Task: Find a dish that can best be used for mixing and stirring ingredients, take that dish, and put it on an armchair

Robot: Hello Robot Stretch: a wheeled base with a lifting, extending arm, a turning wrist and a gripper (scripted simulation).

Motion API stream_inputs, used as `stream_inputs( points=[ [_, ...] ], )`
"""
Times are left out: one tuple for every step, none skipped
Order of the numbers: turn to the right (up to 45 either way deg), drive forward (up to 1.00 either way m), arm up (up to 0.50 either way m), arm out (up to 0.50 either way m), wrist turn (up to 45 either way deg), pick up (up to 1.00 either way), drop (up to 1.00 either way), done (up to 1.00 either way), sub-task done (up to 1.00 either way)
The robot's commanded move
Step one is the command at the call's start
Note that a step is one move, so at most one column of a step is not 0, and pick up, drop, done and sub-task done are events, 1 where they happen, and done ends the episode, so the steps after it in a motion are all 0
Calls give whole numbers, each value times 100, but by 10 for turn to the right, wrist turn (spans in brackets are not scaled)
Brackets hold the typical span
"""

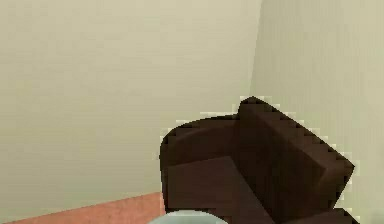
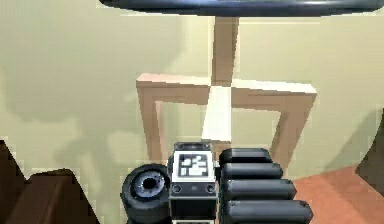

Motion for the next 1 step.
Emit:
stream_inputs(
  points=[
    [-120, 0, 0, 0, 0, 0, 0, 0, 0]
  ],
)
